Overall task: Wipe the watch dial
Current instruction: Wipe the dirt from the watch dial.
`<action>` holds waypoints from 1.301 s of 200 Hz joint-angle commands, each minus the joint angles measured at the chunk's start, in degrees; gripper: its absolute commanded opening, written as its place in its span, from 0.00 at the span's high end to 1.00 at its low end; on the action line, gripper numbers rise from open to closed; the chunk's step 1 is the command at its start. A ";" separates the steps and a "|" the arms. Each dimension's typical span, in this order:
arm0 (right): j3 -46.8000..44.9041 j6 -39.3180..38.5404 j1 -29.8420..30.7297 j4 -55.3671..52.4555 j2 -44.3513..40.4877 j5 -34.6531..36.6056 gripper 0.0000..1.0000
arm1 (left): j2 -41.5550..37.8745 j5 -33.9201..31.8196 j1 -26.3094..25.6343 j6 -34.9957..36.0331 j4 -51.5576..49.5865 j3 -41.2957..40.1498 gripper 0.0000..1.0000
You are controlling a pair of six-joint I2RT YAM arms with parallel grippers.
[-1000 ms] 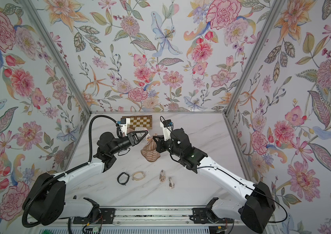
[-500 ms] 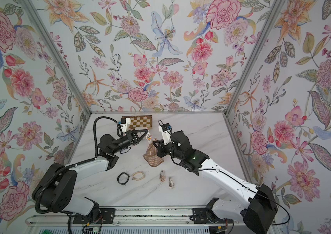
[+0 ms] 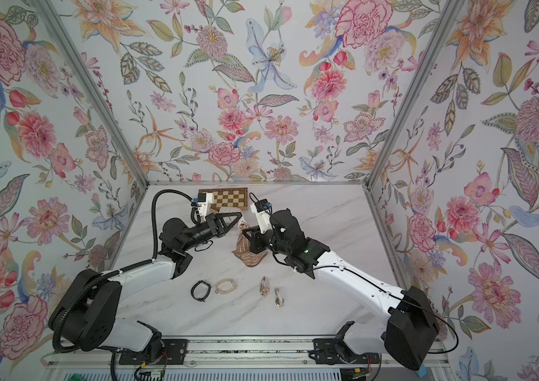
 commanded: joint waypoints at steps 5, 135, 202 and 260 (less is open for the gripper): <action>3.25 0.49 1.11 3.02 0.55 -0.46 1.00 | -1.21 1.34 -0.75 1.29 1.02 -0.40 1.00; 4.30 -2.76 0.80 -1.41 0.77 4.36 1.00 | -0.84 2.20 -1.13 1.56 1.07 0.24 1.00; 6.23 -2.77 2.19 -2.57 1.81 5.31 1.00 | -0.51 2.21 -1.38 1.74 0.85 0.87 1.00; 4.65 -3.57 0.69 -2.96 1.16 7.56 1.00 | -1.30 2.31 -1.47 2.34 -0.10 0.52 1.00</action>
